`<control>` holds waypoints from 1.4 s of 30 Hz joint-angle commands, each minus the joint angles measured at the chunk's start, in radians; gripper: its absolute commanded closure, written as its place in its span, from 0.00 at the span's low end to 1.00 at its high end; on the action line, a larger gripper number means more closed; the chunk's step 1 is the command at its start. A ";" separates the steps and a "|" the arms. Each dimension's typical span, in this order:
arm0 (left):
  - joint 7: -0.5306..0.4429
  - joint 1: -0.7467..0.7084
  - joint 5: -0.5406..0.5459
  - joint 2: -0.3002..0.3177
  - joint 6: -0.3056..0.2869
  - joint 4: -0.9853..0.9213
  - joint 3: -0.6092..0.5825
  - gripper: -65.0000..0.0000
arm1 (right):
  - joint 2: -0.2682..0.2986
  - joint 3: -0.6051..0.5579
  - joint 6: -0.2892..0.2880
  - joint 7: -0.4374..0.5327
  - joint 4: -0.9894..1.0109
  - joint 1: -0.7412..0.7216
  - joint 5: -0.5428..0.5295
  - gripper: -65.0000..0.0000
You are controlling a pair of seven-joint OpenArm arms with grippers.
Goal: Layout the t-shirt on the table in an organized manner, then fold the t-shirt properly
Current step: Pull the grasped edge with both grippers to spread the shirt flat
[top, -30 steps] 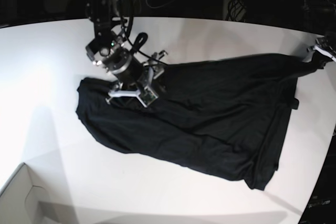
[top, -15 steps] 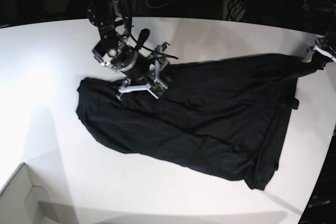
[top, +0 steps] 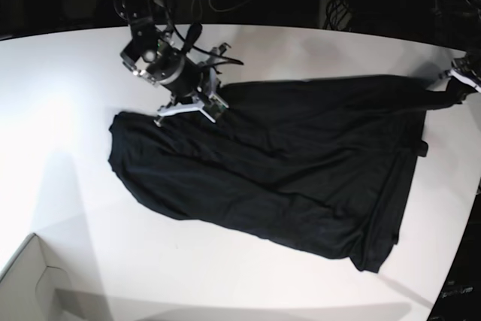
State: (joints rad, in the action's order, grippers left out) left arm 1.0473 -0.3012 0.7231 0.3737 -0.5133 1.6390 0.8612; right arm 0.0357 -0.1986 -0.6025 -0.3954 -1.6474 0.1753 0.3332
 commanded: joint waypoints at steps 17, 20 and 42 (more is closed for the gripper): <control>-0.015 0.006 0.017 -0.092 -0.005 0.020 0.005 1.00 | 0.043 0.141 0.002 0.034 -0.251 0.244 -0.013 1.00; -0.015 0.006 0.017 -0.114 -0.005 0.020 0.005 0.99 | 0.040 0.143 0.002 0.034 -0.245 0.269 -0.013 1.00; 0.006 -0.002 0.017 -0.123 -0.006 0.019 0.013 0.63 | 0.043 0.195 0.002 0.034 -0.254 0.320 -0.013 1.00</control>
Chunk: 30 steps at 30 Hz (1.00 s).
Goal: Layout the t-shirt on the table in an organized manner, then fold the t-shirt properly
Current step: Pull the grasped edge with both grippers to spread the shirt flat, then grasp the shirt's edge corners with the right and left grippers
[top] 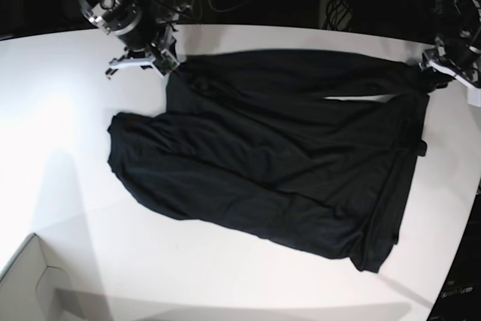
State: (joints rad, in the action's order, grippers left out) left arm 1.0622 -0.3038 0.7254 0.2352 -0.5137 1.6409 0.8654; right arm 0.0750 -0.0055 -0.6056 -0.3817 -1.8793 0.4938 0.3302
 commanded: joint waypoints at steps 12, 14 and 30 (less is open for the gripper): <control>0.008 0.031 0.015 0.034 -0.006 0.018 0.010 0.63 | -0.002 0.003 0.005 0.020 -0.032 0.079 -0.010 1.00; 0.008 0.031 0.015 0.043 -0.006 0.018 0.010 0.63 | -0.001 0.037 0.005 0.020 -0.032 0.073 -0.010 1.00; -0.004 0.208 -0.002 0.025 0.007 -0.047 0.054 0.40 | -0.025 0.092 0.005 0.019 -0.030 0.009 -0.010 1.00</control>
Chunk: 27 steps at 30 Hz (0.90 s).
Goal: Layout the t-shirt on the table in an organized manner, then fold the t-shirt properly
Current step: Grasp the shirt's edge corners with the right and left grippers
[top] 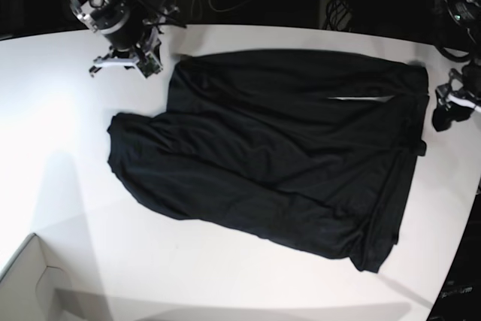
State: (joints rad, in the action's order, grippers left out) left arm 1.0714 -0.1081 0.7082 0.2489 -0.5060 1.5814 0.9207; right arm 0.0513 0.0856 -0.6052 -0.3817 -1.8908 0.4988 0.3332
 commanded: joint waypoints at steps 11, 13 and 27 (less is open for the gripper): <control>-0.086 0.044 -0.204 -0.023 -0.010 -0.126 -0.033 0.39 | -0.001 0.003 0.005 0.016 -0.020 -0.015 -0.013 1.00; -0.107 0.008 -0.192 -0.029 -0.010 -0.120 -0.035 0.39 | -0.001 0.003 0.005 0.017 -0.019 -0.015 -0.013 1.00; -0.112 -0.003 -0.186 -0.055 -0.004 -0.160 -0.033 0.40 | -0.001 0.001 0.005 0.017 -0.019 -0.013 -0.013 1.00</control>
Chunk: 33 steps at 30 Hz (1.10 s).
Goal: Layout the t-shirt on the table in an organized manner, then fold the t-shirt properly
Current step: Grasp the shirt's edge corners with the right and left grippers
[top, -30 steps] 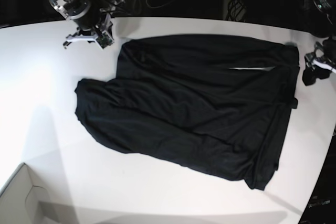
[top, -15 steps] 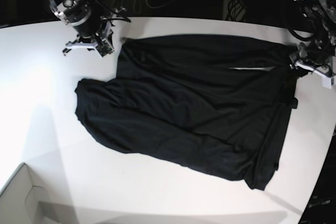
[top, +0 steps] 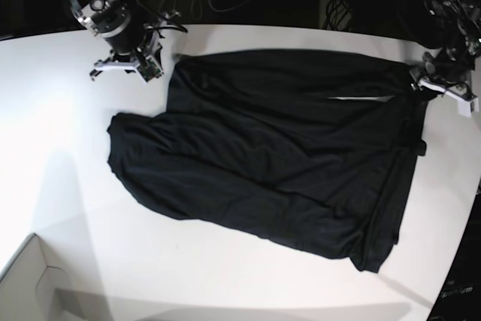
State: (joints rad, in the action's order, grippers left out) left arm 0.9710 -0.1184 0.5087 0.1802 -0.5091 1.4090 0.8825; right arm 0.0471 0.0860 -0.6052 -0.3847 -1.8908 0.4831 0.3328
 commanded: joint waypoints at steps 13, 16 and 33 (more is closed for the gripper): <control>-0.067 0.013 0.014 0.014 0.002 -0.049 0.000 0.41 | 0.003 0.001 0.005 0.020 -0.019 0.006 -0.013 1.00; -0.094 0.013 0.014 0.012 0.004 -0.064 -0.001 0.56 | 0.003 0.001 0.005 0.020 -0.019 0.004 -0.013 1.00; -0.086 0.069 0.026 0.015 -0.009 0.045 0.005 1.00 | -0.002 0.002 0.005 0.013 -0.013 -0.110 -0.011 0.81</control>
State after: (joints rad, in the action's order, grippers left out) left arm 0.9085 -0.0631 0.5171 0.1814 -0.5117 1.4353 0.8864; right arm 0.0463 0.0868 -0.6052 -0.3965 -1.8874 0.3759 0.3332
